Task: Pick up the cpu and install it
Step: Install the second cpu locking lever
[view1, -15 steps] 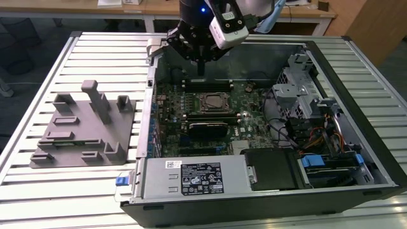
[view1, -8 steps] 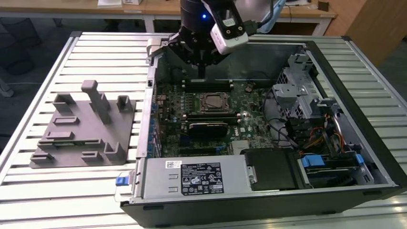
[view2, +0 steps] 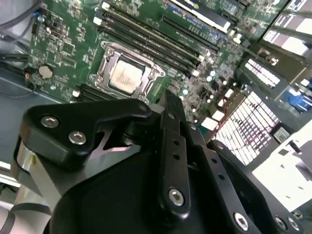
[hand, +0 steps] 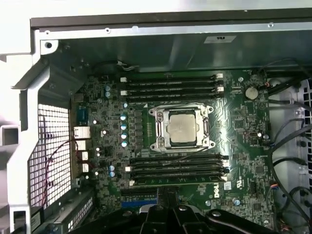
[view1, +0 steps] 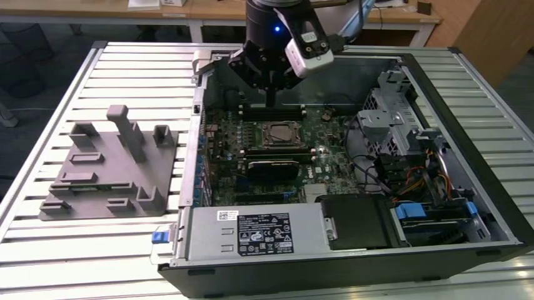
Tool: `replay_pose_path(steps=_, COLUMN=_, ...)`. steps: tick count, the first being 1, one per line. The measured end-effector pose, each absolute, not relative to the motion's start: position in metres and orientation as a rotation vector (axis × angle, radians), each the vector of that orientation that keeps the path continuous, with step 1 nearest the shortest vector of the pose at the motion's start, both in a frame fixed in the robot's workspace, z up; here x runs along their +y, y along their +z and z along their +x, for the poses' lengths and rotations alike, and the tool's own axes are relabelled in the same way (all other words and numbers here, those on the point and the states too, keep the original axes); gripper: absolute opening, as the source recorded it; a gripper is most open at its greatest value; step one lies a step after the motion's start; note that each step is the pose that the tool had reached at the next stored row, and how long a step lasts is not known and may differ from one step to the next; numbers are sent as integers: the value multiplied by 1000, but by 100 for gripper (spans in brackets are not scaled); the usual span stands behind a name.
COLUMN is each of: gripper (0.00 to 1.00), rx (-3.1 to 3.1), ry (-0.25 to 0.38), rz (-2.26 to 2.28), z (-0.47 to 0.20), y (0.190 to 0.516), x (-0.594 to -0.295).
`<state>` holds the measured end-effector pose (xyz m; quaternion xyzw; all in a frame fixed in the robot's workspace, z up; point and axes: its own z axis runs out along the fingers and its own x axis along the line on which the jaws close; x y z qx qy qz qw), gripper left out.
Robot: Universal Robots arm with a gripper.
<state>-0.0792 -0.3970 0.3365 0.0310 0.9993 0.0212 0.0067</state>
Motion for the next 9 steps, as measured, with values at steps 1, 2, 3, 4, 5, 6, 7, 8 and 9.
replay_pose_path(steps=1, gripper=11, rx=3126, ry=66, rz=97, z=-79, y=335, x=-397)
replay_pose_path(steps=2, gripper=11, rx=3126, ry=66, rz=97, z=-79, y=334, x=-397)
replay_pose_path(steps=3, gripper=11, rx=3126, ry=66, rz=97, z=-79, y=333, x=-397)
replay_pose_path(steps=4, gripper=11, rx=3126, ry=66, rz=97, z=-79, y=332, x=-397)
replay_pose_path(steps=5, gripper=11, rx=3126, ry=66, rz=97, z=-79, y=332, x=-397)
replay_pose_path(steps=6, gripper=11, rx=3126, ry=66, rz=97, z=-79, y=332, x=-397)
replay_pose_path(steps=7, gripper=11, rx=3126, ry=66, rz=97, z=-79, y=332, x=-397)
replay_pose_path(steps=8, gripper=11, rx=3126, ry=66, rz=97, z=-79, y=332, x=-397)
replay_pose_path(steps=9, gripper=11, rx=3126, ry=66, rz=97, z=-79, y=332, x=-397)
